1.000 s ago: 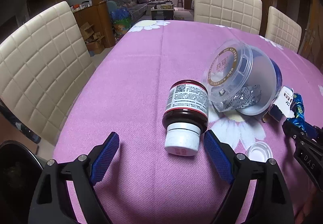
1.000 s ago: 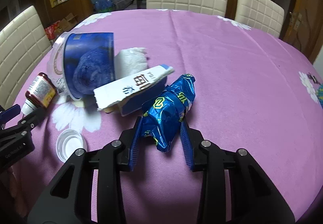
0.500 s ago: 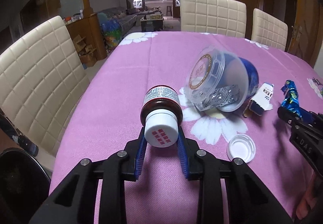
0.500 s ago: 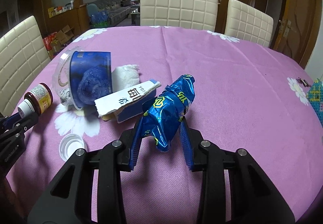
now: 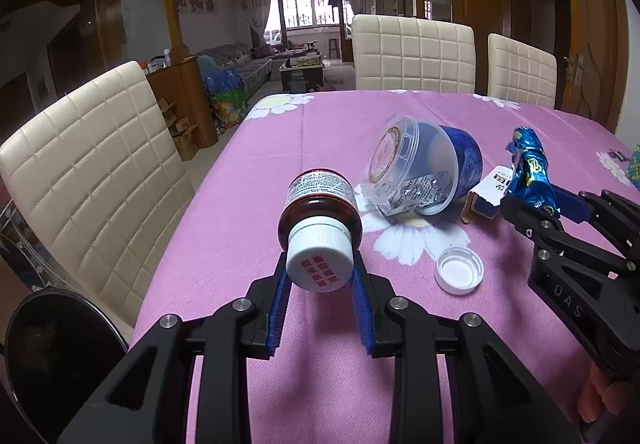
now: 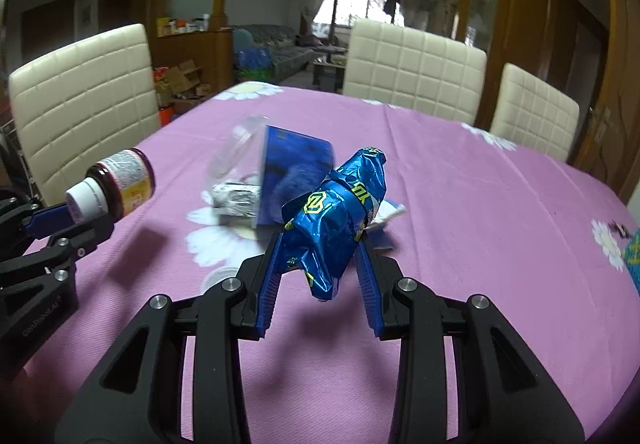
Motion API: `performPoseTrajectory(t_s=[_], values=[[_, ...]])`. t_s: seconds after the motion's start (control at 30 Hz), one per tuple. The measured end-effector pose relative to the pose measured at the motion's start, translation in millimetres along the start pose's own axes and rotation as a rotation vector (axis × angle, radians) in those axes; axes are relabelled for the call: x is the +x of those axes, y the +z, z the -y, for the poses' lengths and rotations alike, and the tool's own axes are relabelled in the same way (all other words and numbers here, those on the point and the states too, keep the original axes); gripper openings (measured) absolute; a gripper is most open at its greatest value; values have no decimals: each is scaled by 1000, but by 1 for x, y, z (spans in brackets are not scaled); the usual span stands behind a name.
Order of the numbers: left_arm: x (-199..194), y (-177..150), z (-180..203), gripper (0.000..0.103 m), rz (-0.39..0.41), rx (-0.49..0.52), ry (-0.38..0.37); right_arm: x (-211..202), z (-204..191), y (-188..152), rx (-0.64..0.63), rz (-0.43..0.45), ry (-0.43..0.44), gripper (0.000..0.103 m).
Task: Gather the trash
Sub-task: 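Carry the pill bottle over the bin and open the left tool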
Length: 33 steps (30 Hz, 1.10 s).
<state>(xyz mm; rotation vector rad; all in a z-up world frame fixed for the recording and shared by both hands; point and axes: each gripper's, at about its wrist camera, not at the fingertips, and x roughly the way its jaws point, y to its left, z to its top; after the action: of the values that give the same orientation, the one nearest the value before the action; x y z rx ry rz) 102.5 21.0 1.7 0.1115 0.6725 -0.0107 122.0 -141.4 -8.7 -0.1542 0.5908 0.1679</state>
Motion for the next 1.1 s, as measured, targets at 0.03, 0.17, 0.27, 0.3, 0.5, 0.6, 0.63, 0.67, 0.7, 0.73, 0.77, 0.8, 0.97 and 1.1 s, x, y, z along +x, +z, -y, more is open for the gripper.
performPoseTrajectory(t_s=[0.03,0.17,0.27,0.3,0.5,0.6,0.63,0.67,0.7,0.73,0.77,0.8,0.97,1.1], values=[[-3,-2,-1,29,8,4,9,-2,-3,0,-12,11,16,37],[-15,-7,-5,29,36,13,38,-11,-13,0,-51,49,88,37],[-26,-13,-10,29,58,12,60,-21,-20,-1,-81,83,152,37],[-29,-15,-12,29,66,10,69,-23,-22,-1,-86,90,170,37],[-47,-29,-28,29,100,8,134,-33,-42,-4,-145,113,230,37],[-54,-37,-37,28,110,7,171,-35,-53,-5,-168,107,253,37],[-56,-39,-40,28,113,7,182,-37,-58,-5,-184,109,257,37],[-59,-42,-43,28,118,7,198,-39,-63,-5,-199,111,265,37],[-62,-45,-46,26,125,8,214,-40,-67,-6,-208,111,272,37],[-64,-47,-49,23,130,7,227,-42,-72,-7,-220,112,281,37],[-67,-48,-53,21,133,3,232,-42,-77,-7,-228,111,289,37],[-68,-50,-56,18,130,-4,221,-43,-82,-7,-238,108,295,37],[-58,-55,-70,8,60,-52,135,-50,-103,-12,-290,124,312,37],[-47,-59,-85,9,-11,-119,2,-49,-101,-14,-285,121,305,37]])
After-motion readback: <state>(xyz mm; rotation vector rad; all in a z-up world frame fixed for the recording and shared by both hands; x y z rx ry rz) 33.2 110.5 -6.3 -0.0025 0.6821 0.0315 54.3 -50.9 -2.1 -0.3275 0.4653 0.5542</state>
